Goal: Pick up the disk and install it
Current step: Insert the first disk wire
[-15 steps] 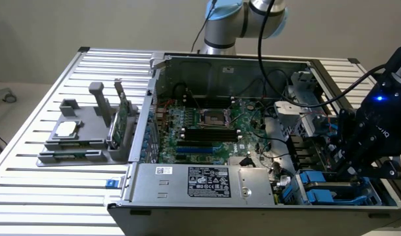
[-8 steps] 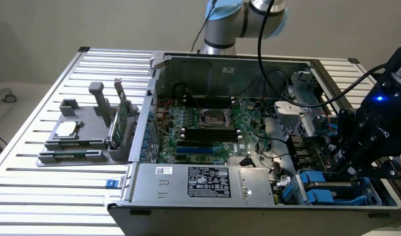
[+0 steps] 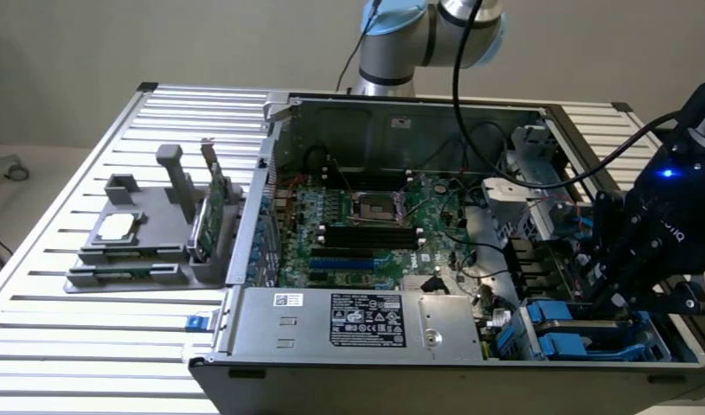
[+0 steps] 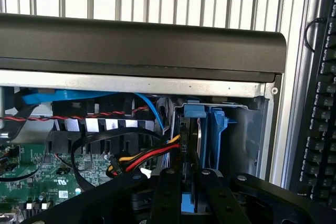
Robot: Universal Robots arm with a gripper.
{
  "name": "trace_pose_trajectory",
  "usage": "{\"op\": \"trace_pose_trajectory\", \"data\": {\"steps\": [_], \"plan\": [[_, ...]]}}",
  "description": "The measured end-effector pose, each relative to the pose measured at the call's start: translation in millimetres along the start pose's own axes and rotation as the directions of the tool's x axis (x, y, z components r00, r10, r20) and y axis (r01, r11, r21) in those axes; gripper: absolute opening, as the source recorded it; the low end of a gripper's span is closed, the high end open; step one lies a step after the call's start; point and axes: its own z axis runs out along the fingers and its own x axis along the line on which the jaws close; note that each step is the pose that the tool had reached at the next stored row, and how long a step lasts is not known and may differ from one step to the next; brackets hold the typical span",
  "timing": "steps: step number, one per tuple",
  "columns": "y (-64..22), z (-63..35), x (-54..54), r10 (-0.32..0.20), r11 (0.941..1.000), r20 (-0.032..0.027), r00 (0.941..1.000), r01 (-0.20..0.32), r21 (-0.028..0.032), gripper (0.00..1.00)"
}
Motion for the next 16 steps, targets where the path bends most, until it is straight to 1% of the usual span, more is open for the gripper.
{"op": "trace_pose_trajectory", "data": {"steps": [7, 11, 16], "plan": [[0.0, 0.1, 0.3, -0.001, 1.0, 0.0, 1.0, 0.001, 0.0, 0.17], [0.0, 0.7, 0.3, -0.001, 1.0, -0.0019, 1.0, 0.001, -0.0001, 0.17], [0.1, 1.1, 0.3, 0.0, 1.0, -0.0023, 1.0, 0.0, -0.0001, 0.17]]}}
